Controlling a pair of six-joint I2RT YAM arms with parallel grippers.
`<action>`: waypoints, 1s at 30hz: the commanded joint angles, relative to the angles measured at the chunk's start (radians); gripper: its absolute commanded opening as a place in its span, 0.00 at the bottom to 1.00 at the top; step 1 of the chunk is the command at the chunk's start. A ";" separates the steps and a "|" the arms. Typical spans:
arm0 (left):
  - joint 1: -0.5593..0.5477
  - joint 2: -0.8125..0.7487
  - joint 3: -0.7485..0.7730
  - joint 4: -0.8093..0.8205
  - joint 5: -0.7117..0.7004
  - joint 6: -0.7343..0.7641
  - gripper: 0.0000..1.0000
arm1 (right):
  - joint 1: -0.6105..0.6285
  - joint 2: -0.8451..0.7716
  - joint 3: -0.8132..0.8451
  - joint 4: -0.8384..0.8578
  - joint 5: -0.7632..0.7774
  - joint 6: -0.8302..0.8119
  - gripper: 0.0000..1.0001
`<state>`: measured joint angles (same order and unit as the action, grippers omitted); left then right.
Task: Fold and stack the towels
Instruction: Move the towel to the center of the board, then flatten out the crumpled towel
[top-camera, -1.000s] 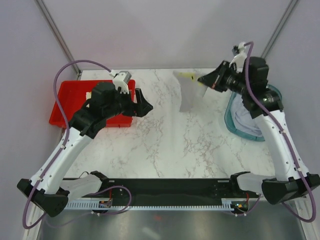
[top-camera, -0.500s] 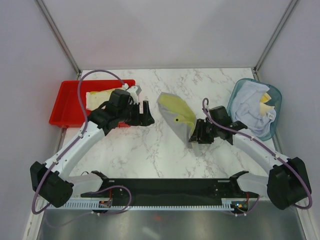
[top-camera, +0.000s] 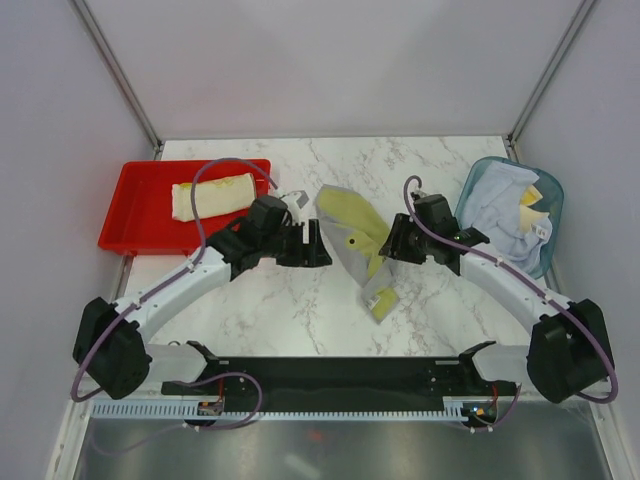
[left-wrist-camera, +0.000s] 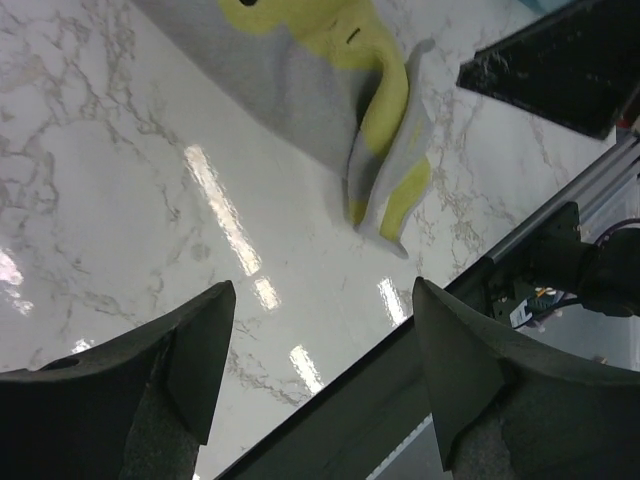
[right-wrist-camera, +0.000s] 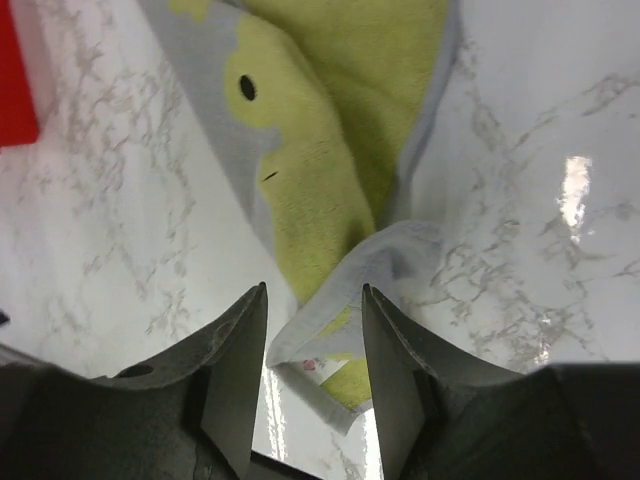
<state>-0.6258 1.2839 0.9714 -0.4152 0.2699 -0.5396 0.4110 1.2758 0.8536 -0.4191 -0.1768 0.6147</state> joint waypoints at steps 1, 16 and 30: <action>-0.090 0.011 -0.040 0.128 -0.033 -0.085 0.79 | -0.003 0.049 0.039 0.002 0.221 0.066 0.50; -0.390 0.167 -0.103 0.288 -0.362 -0.327 0.78 | -0.028 0.269 0.171 -0.161 0.275 0.390 0.51; -0.437 0.270 -0.197 0.573 -0.278 -0.372 0.78 | -0.029 0.330 0.180 -0.167 0.258 0.427 0.00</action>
<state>-1.0424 1.5333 0.7780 0.0528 0.0025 -0.8631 0.3836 1.6123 0.9985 -0.5747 0.0620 1.0298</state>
